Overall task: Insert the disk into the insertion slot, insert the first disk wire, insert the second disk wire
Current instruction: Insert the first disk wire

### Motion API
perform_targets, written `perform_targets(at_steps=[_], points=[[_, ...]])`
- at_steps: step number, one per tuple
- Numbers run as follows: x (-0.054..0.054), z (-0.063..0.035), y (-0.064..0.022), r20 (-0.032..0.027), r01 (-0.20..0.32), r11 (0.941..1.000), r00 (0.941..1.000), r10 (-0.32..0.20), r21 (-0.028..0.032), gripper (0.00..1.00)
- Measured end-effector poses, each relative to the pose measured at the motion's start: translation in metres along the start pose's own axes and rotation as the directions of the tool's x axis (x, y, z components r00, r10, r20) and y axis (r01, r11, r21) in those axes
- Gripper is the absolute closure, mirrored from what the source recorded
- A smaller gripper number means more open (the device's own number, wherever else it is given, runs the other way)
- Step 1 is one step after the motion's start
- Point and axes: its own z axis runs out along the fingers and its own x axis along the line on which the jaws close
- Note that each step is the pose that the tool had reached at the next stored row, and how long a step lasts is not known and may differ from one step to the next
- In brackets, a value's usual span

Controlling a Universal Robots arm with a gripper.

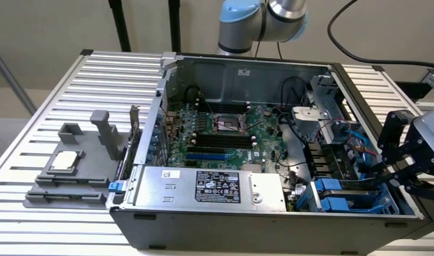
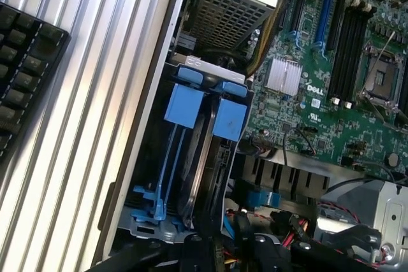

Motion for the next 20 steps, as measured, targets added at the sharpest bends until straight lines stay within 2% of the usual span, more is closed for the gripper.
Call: perform_targets(at_steps=[1, 2, 4, 6, 8, 12, 15, 16, 17, 20], points=[[0.0, 0.0, 0.0, -0.0003, 0.002, 1.0, 1.0, -0.002, 0.0005, 0.69], [0.0, -0.0001, -0.0001, -0.0006, 0.004, 1.0, 1.0, -0.004, 0.0009, 0.77], [0.0, -0.0001, 0.0001, -0.0007, 0.004, 1.0, 1.0, -0.004, 0.0012, 0.77], [0.0, -0.0001, 0.0012, -0.0007, 0.004, 1.0, 1.0, -0.004, 0.0015, 0.84], [-0.001, -0.0008, 0.0036, -0.0007, 0.004, 1.0, 1.0, -0.004, 0.0016, 0.84], [-0.004, -0.004, 0.0137, -0.0011, 0.004, 1.0, 1.0, -0.004, 0.003, 0.84], [-0.007, -0.0053, 0.0256, -0.0035, 0.004, 1.0, 1.0, -0.004, 0.0046, 0.84], [-0.008, -0.005, 0.0295, -0.0058, 0.004, 1.0, 1.0, -0.004, 0.0045, 0.84], [-0.009, -0.0047, 0.033, -0.0109, 0.004, 1.0, 0.9999, -0.004, 0.004, 0.84], [-0.011, -0.0041, 0.0385, -0.0369, 0.001, 1.0, 0.9993, -0.001, 0.0028, 0.84]])
